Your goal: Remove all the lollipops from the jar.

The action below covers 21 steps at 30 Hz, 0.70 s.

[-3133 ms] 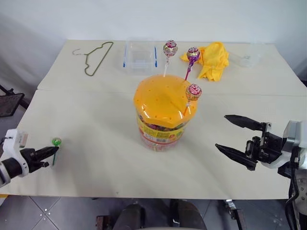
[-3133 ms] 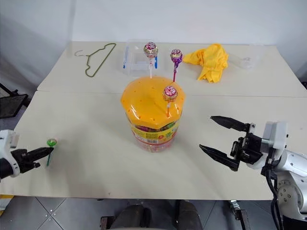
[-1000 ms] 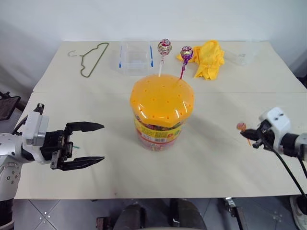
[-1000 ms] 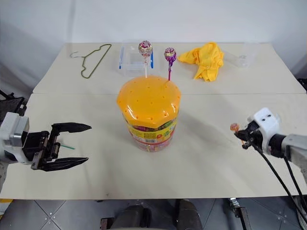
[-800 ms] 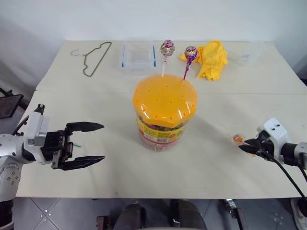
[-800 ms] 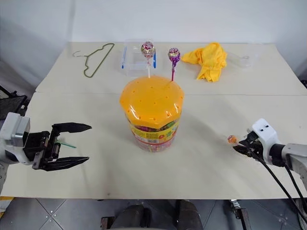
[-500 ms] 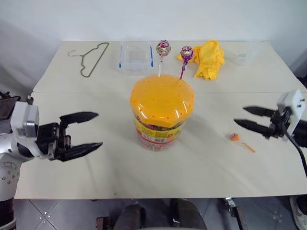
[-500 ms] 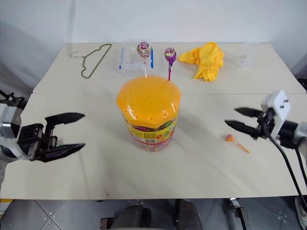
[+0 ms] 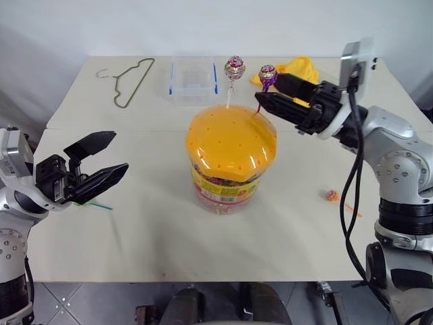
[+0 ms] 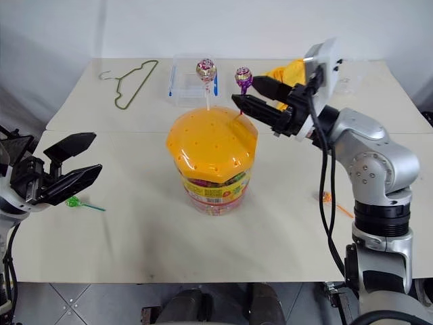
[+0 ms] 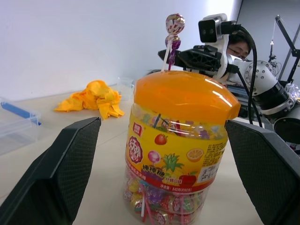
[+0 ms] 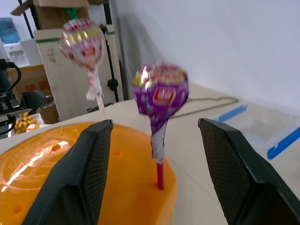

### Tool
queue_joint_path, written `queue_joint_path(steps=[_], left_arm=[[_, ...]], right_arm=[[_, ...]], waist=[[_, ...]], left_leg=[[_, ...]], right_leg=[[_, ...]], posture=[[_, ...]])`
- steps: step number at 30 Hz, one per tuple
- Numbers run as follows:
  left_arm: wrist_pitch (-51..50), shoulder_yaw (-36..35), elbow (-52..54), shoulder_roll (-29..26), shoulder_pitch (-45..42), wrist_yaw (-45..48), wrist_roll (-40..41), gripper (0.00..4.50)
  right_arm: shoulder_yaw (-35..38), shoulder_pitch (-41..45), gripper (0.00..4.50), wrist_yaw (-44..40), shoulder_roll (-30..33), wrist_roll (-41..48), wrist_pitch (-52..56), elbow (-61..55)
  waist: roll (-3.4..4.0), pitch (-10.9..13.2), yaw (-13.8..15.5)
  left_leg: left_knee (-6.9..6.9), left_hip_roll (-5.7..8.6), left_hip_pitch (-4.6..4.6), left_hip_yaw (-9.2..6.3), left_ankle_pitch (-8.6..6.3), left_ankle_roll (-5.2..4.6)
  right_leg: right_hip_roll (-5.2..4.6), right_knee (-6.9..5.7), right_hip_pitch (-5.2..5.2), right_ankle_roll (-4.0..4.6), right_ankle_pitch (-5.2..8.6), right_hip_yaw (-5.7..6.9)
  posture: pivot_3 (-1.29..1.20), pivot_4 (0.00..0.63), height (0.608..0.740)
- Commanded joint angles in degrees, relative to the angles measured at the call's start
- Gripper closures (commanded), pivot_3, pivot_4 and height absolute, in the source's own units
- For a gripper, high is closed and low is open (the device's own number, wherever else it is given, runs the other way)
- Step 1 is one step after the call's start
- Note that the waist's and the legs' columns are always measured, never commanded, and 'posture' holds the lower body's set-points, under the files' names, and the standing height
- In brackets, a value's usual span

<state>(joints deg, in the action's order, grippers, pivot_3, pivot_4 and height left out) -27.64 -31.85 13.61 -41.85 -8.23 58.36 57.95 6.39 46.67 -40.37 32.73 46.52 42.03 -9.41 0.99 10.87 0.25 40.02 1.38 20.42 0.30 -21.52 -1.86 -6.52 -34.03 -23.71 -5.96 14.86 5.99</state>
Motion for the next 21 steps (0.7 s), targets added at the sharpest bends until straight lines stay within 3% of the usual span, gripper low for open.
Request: queue_joint_path(steps=[1,7,9,13,17,21], left_arm=[[0.67,-2.04,3.06,0.05,0.83,-0.57,1.21,0.00],[0.60,-2.72,3.53,-0.07,0.73,-0.98,1.57,0.00],[0.57,-2.23,3.47,-0.29,0.04,-0.41,1.70,0.00],[1.28,-0.08,3.11,-1.52,-0.69,2.53,-0.53,0.00],[4.42,4.07,3.08,-3.83,0.79,8.62,-6.17,0.00],[6.97,6.87,3.02,-4.80,2.12,12.90,-9.31,0.00]], right_arm=[[0.44,2.07,2.04,0.06,-0.20,-0.63,-0.22,-0.54],[2.26,1.74,3.92,-2.01,-1.20,1.14,-0.73,-0.28],[6.40,2.50,4.48,-2.69,-2.65,3.98,-2.89,1.06],[13.94,3.41,4.48,-2.09,-1.74,4.58,-7.86,5.29],[14.53,-2.27,4.48,-5.66,10.99,-4.94,-10.02,11.08],[10.05,-12.11,4.48,-8.39,25.11,-16.28,-9.72,16.28]], waist=[[0.00,0.00,-0.27],[0.00,0.00,-0.43],[0.00,0.00,-0.39],[0.00,0.00,-0.26],[0.00,0.00,0.19],[0.03,0.02,0.01]], left_leg=[[0.00,0.00,0.00,0.02,0.00,0.00],[0.01,-0.10,-0.03,0.09,0.01,0.03],[0.01,-0.10,-0.03,0.10,0.01,0.03],[0.00,-0.04,-0.02,0.09,0.02,0.01],[-0.03,0.05,-0.01,0.09,-0.02,-0.07],[-0.05,0.05,-0.01,0.38,-0.13,-0.27]], right_leg=[[0.00,0.00,0.00,0.00,0.00,-0.01],[0.06,-0.05,-0.02,0.00,0.00,-0.04],[0.07,-0.06,-0.02,0.00,0.00,-0.05],[0.06,-0.06,-0.02,0.00,0.00,-0.04],[0.08,-0.01,0.00,0.00,0.00,-0.01],[0.06,0.07,-0.02,-0.01,0.00,-0.06]], posture=[[0.00,0.150,0.740],[0.00,0.150,0.740],[0.00,0.150,0.740],[0.00,0.150,0.740],[0.00,0.150,0.740],[0.00,0.150,0.740]])
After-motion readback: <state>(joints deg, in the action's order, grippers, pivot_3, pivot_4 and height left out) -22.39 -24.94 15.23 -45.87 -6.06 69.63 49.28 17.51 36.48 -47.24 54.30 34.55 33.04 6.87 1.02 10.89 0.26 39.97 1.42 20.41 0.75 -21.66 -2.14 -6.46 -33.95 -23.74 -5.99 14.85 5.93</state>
